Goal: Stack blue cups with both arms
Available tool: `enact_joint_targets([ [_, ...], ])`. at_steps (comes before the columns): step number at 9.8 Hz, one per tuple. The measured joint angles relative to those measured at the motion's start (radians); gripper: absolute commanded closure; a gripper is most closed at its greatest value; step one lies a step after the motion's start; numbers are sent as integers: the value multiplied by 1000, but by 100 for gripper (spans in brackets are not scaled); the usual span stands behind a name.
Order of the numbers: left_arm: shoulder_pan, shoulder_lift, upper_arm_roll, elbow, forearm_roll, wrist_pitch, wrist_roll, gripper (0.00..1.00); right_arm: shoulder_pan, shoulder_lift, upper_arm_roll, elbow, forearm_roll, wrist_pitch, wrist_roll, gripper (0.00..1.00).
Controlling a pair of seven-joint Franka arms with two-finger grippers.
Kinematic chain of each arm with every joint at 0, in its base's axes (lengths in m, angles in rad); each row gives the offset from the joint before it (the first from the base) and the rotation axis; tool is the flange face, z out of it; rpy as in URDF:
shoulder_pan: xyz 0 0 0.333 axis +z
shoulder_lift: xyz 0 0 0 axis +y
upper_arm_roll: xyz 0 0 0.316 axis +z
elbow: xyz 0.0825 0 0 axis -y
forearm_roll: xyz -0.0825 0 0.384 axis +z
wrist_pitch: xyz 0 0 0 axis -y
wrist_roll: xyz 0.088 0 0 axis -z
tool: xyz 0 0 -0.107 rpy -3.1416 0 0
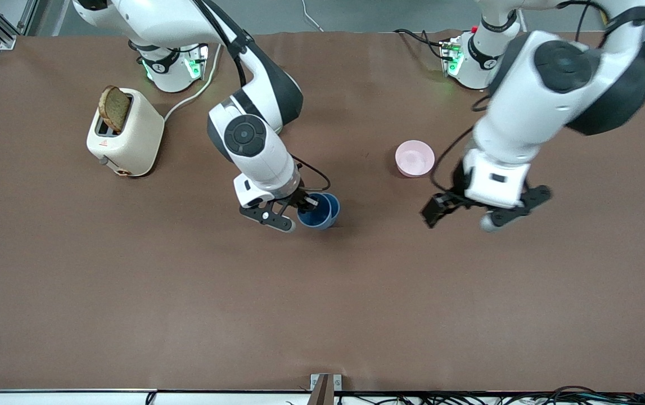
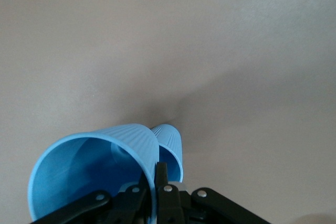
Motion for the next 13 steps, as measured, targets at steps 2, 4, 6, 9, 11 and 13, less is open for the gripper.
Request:
enact_joint_targets([
  [2, 82, -59, 1, 8, 0, -152, 175, 0, 0, -1, 1, 5, 3, -6, -4, 99],
  [4, 156, -137, 2, 11, 0, -244, 375, 0, 4, -1, 13, 6, 6, -36, -5, 99],
  [6, 222, -212, 3, 12, 0, -308, 539, 0, 14, -1, 21, 6, 7, -106, -5, 99],
  [9, 246, -265, 39, 9, 0, -377, 670, 0, 26, 3, 21, 5, 7, -113, -5, 98],
  [11, 157, -278, 184, -1, -37, -382, 747, 0, 25, 8, 20, 5, 7, -109, -14, 98],
  [13, 97, -288, 288, -14, -80, -384, 809, 0, 23, 11, 18, 5, 7, -91, -32, 98],
])
